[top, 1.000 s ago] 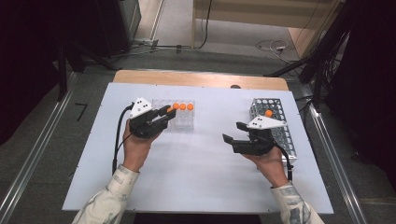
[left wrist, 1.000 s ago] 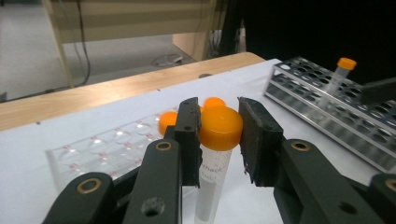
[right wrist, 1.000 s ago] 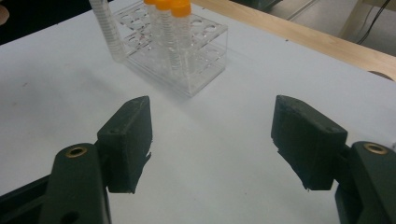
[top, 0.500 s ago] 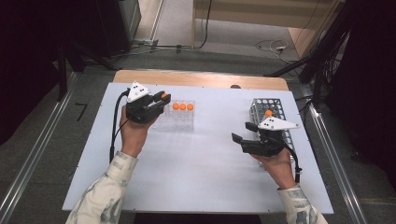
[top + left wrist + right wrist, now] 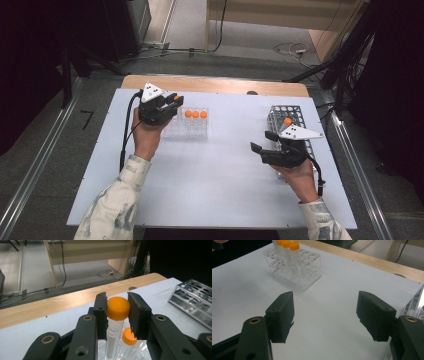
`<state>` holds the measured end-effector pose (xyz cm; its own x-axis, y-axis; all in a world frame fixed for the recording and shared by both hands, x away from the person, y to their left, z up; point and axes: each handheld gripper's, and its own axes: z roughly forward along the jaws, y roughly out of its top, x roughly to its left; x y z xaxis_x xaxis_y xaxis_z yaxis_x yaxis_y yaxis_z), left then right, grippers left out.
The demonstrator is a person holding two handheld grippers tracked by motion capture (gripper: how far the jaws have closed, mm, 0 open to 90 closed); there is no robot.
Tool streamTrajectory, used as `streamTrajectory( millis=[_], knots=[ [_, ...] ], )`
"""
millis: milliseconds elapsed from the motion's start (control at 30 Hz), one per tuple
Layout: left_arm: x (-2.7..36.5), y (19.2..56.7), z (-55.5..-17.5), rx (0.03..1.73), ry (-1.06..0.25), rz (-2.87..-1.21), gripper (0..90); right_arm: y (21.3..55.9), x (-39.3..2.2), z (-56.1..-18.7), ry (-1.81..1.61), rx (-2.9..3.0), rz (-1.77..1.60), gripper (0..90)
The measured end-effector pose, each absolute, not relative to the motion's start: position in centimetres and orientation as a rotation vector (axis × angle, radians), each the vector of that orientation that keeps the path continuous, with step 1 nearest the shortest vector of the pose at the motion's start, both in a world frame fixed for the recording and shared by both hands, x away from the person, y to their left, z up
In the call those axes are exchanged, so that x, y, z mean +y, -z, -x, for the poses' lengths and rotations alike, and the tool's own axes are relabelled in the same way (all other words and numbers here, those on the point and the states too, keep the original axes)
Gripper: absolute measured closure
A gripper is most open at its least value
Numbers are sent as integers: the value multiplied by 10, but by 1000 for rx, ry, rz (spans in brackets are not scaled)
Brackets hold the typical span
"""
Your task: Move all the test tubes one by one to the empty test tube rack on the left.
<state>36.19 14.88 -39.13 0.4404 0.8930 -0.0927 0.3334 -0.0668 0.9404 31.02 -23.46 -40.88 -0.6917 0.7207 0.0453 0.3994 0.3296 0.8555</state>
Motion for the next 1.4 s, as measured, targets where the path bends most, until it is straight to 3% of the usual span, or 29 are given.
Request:
streamTrajectory(
  millis=[867,1067,1400],
  knots=[
    [146,417,-360,1108,-649,-1670,694,412,-235,-311,-1292,2264,-1003,294],
    [148,415,-359,1116,-651,-1649,583,412,-236,-311,-1296,2259,-1003,294],
    [149,412,-354,1113,-646,-1633,535,411,-242,-313,-1291,2234,-1026,294]
  ],
)
